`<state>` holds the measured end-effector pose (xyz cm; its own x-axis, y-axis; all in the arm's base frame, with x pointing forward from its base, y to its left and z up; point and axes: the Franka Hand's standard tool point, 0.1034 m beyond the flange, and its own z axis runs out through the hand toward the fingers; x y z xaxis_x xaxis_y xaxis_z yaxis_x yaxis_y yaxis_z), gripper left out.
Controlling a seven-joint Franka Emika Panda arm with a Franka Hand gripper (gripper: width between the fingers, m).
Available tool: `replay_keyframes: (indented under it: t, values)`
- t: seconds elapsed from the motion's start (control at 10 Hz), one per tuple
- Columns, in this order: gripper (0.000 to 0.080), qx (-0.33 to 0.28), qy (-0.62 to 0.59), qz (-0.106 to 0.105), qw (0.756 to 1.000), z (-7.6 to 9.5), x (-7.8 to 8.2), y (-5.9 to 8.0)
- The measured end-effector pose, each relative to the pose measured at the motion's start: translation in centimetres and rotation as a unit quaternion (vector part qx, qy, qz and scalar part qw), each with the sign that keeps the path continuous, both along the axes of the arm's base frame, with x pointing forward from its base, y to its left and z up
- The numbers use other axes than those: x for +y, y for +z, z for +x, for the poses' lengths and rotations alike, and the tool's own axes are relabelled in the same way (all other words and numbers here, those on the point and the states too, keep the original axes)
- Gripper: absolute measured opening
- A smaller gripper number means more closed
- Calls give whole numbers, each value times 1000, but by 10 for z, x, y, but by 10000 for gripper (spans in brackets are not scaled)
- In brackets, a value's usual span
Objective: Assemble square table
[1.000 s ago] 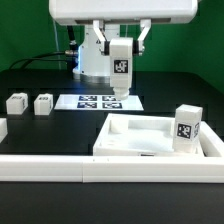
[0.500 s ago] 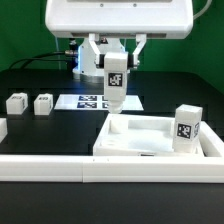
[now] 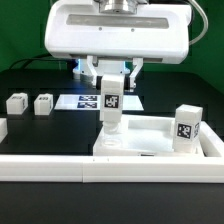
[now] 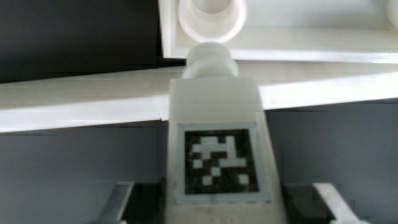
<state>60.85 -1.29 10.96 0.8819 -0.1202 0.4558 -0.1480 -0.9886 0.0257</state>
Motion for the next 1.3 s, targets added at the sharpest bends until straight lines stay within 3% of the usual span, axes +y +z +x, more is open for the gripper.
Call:
replay_keyframes:
  t: [1.3]
  values:
    - [292, 1, 11, -10, 1000, -10, 8, -29]
